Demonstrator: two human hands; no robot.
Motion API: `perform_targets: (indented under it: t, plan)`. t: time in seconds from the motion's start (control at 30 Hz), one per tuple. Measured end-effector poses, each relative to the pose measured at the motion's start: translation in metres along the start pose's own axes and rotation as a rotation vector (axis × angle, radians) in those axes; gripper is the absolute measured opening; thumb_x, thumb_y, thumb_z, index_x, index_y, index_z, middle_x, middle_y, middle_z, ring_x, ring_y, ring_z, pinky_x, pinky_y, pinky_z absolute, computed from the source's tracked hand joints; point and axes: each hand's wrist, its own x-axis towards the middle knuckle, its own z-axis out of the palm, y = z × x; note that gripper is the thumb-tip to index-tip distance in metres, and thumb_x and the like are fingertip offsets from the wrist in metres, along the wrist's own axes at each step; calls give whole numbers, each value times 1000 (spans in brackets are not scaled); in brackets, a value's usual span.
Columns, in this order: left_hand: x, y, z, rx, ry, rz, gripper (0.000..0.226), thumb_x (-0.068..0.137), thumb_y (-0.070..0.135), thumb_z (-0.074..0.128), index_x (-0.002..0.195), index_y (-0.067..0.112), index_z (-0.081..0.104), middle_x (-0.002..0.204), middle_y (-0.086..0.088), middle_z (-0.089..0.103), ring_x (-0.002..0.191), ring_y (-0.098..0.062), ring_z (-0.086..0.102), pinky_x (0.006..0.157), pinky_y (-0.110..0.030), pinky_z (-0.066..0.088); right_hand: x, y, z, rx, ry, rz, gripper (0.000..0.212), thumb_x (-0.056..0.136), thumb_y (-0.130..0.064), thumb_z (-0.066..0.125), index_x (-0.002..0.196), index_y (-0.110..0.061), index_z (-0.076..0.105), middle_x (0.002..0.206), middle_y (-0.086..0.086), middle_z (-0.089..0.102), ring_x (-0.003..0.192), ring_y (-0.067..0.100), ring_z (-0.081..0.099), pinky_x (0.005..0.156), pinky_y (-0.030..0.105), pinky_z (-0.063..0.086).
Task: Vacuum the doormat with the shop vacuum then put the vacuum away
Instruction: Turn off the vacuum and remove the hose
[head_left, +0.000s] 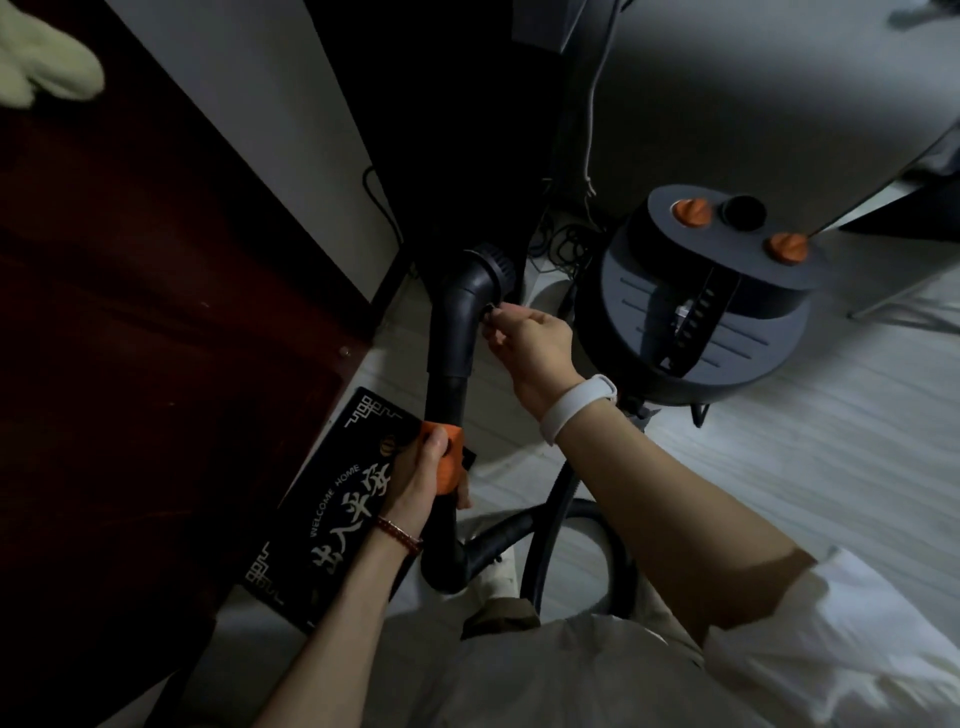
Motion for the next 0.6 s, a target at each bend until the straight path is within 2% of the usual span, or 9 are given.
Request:
perform_targets:
  t: [0.1, 0.23, 0.4, 0.47, 0.53, 0.6]
  plan:
    - [7, 14, 22, 9, 16, -21, 63, 60, 66, 46, 56, 3, 44, 37, -6, 47, 33, -18, 44, 42, -24, 41, 9, -16, -25, -94, -12, -28, 13, 89, 4, 52, 85, -7, 57, 69, 3, 55, 59, 9, 49, 48, 11, 43]
    - [23, 36, 70, 70, 74, 17, 63, 64, 66, 45, 59, 3, 46, 39, -6, 48, 35, -18, 46, 44, -24, 43, 30, -40, -75, -199, -101, -42, 14, 90, -2, 54, 102, -9, 55, 78, 1, 56, 66, 8, 51, 57, 16, 46]
    - [39, 49, 174, 192, 223, 99, 41, 91, 40, 52, 64, 9, 48, 44, -6, 46, 35, -11, 44, 44, -23, 41, 68, -87, -155, -458, -179, -112, 21, 92, -8, 53, 113, -6, 57, 95, 5, 59, 82, 14, 55, 69, 24, 49]
    - [48, 54, 216, 240, 240, 104, 34, 93, 31, 51, 66, 12, 47, 45, -7, 44, 33, -8, 42, 41, -21, 38, 81, -109, -191, -587, -192, -168, 22, 92, -10, 53, 114, -6, 58, 99, 5, 59, 91, 16, 55, 81, 33, 50]
    - [60, 62, 250, 282, 244, 127, 36, 89, 40, 55, 65, 14, 48, 44, -3, 46, 34, -9, 43, 44, -22, 38, 93, -132, -225, -684, -199, -235, 24, 92, -10, 53, 115, -7, 58, 102, 5, 60, 94, 15, 55, 88, 36, 48]
    - [74, 67, 277, 329, 229, 140, 35, 76, 51, 53, 66, 17, 49, 45, 0, 48, 39, -11, 46, 47, -24, 40, 107, -151, -255, -796, -191, -324, 25, 92, -9, 52, 115, -6, 58, 107, 7, 62, 96, 13, 56, 86, 27, 46]
